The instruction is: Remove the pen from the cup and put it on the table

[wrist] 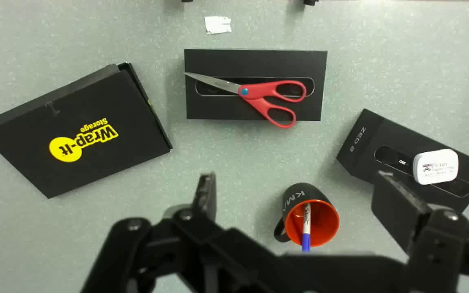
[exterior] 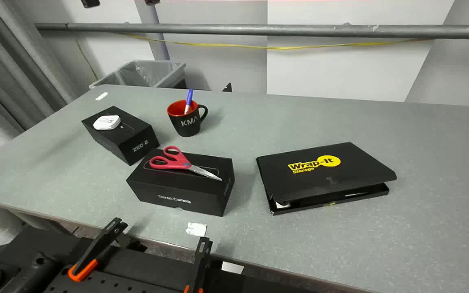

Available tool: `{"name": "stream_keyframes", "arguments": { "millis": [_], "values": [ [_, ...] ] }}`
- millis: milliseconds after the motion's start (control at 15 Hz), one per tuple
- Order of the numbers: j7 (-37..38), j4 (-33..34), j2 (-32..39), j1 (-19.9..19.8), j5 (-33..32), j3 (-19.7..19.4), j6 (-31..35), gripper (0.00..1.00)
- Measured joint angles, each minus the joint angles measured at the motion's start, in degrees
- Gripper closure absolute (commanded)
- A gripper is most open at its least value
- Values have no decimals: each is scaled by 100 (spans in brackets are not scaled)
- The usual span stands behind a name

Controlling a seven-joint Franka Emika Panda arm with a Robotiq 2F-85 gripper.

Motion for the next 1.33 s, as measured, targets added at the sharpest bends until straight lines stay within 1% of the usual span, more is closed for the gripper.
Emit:
{"name": "stream_keyframes", "arguments": {
  "millis": [867, 933, 1067, 1200, 1333],
  "values": [
    [0, -1, 2, 0, 0, 0, 43, 0],
    [0, -3, 19, 0, 0, 0, 169, 0],
    [14, -41, 193, 8, 10, 1, 795, 0],
    [11, -87, 609, 56, 104, 21, 1630, 0],
    [31, -65, 1190, 83, 177, 111, 2393, 0]
  ]
}}
